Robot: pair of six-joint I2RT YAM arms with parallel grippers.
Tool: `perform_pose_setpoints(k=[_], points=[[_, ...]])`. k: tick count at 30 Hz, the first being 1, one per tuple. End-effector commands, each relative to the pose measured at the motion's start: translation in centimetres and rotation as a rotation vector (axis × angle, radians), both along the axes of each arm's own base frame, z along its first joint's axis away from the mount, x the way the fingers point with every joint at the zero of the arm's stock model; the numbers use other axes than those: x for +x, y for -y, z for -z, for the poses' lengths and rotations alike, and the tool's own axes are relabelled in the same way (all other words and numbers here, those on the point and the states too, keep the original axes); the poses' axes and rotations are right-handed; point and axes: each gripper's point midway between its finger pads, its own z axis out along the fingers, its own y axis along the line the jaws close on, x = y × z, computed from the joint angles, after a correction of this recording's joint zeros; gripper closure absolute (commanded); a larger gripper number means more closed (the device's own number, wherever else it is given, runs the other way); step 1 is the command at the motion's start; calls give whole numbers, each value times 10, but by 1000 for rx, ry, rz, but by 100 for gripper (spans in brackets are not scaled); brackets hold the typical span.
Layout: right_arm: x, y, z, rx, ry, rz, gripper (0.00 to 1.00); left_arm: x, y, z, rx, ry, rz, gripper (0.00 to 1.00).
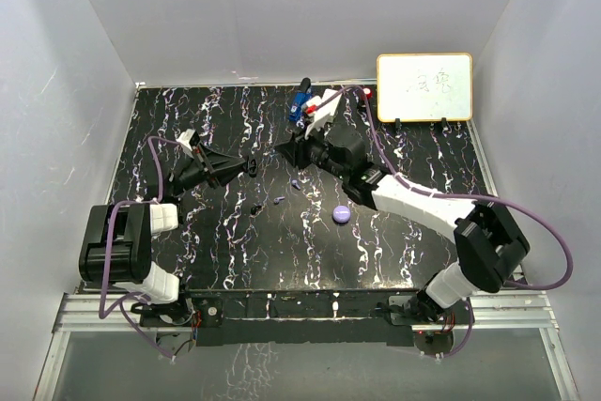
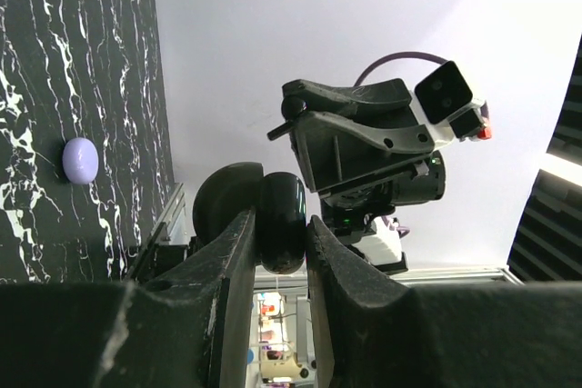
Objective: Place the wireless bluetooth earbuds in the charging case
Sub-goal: Pick up the earbud from the center of the board, then place the earbud in the charging case.
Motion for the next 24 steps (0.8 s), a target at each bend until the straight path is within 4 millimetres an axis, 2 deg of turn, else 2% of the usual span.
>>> perform_pose_setpoints(k=[1, 5, 11, 24], points=[[-14, 1, -58, 146, 188, -64, 100, -2, 6, -35, -4, 173, 6, 100], [-26, 2, -69, 203, 254, -104, 100, -4, 12, -33, 4, 167, 16, 100], [-38, 0, -74, 237, 303, -158, 100, -6, 22, -28, 8, 157, 33, 100], [-49, -9, -68, 230, 404, -247, 100, -2, 37, -29, 25, 143, 53, 100]])
